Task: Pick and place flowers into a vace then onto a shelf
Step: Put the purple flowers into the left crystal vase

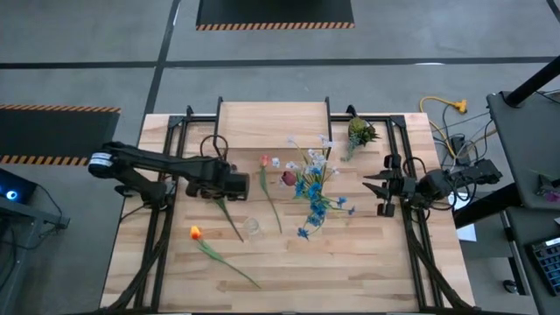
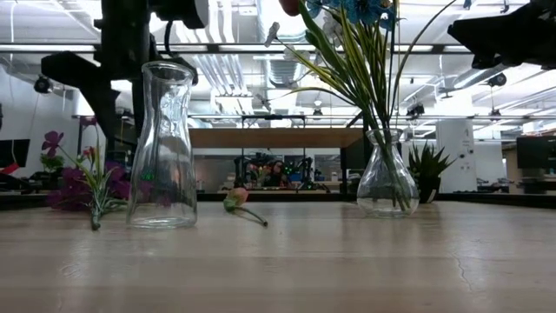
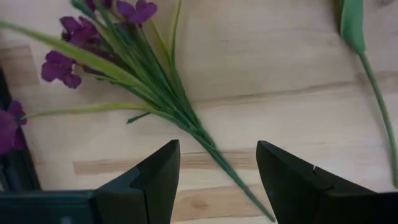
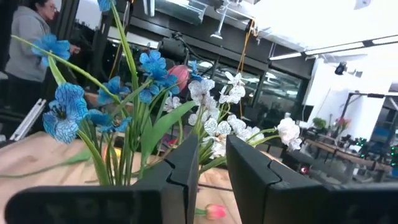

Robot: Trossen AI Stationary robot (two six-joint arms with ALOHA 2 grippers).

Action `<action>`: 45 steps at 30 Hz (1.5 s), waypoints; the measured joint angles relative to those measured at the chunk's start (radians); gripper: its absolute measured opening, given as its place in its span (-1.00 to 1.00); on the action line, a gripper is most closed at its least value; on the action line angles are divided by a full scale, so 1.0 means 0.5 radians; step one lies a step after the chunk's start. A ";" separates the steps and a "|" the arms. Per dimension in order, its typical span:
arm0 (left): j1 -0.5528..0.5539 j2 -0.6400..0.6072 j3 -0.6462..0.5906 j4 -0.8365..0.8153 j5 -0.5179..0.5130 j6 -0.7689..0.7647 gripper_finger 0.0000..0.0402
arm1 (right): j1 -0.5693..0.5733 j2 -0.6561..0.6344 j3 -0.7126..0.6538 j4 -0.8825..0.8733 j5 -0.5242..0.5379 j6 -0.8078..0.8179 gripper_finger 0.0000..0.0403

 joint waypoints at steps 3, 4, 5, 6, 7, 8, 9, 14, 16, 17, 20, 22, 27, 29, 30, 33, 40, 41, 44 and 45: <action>0.000 -0.008 0.000 -0.004 -0.019 -0.107 -0.02 | 0.000 0.001 0.000 0.000 0.001 0.073 -0.62; -0.004 -0.006 0.000 -0.005 -0.046 -0.117 -0.02 | 0.000 0.002 0.000 -0.001 0.000 0.111 -0.62; -0.008 -0.005 -0.003 -0.005 -0.081 -0.126 -0.02 | 0.000 0.002 0.000 -0.007 0.000 0.150 -0.61; -0.017 -0.007 -0.009 -0.005 -0.101 -0.155 -0.02 | 0.000 0.001 0.000 -0.015 0.000 0.191 -0.61; -0.028 -0.008 -0.023 -0.009 -0.110 -0.192 -0.02 | -0.001 0.001 0.000 -0.024 0.000 0.224 -0.60; -0.041 -0.008 -0.041 -0.013 -0.112 -0.232 -0.02 | 0.000 0.001 0.000 -0.039 0.000 0.246 -0.61; -0.056 -0.008 -0.065 -0.013 -0.112 -0.276 -0.02 | -0.001 0.003 0.000 -0.055 0.000 0.253 -0.61; -0.149 -0.007 -0.240 0.001 -0.127 -0.610 -0.02 | 0.000 0.027 0.000 -0.057 0.000 0.254 -0.65; -0.189 -0.008 -0.325 0.094 -0.177 -0.762 -0.02 | 0.000 0.027 0.000 -0.059 0.000 0.227 -0.66; -0.208 -0.008 -0.368 0.170 -0.210 -0.817 -0.02 | 0.000 0.027 0.000 -0.055 0.000 0.206 -0.67; -0.233 -0.008 -0.495 0.429 -0.233 -0.899 -0.03 | -0.001 0.027 0.000 -0.042 0.000 0.147 -0.68; -0.231 -0.007 -0.579 0.623 -0.248 -0.919 -0.02 | -0.001 0.026 0.000 -0.043 0.000 0.106 -0.68; -0.226 -0.007 -0.702 0.769 -0.276 -0.973 -0.02 | -0.001 0.025 0.000 -0.032 0.000 0.100 -0.68; -0.229 -0.007 -0.725 0.774 -0.276 -1.000 -0.03 | 0.000 0.024 0.000 -0.027 0.000 0.095 -0.68; -0.236 -0.007 -0.733 0.773 -0.276 -1.002 -0.03 | -0.001 0.024 0.000 -0.026 0.000 0.094 -0.68; -0.240 -0.007 -0.716 0.752 -0.275 -1.003 -0.03 | -0.001 0.024 0.000 -0.025 0.000 0.093 -0.68; -0.242 -0.007 -0.529 0.510 -0.280 -0.923 -0.02 | -0.001 0.024 0.000 -0.024 0.000 0.094 -0.68; -0.250 -0.007 -0.502 0.485 -0.282 -0.922 -0.03 | -0.001 0.024 0.000 -0.024 0.000 0.094 -0.68; -0.258 -0.007 -0.473 0.457 -0.279 -0.924 -0.03 | -0.001 0.024 0.000 -0.024 0.000 0.094 -0.68; -0.257 -0.007 -0.473 0.456 -0.278 -0.924 -0.03 | -0.001 0.024 0.000 -0.024 0.000 0.094 -0.68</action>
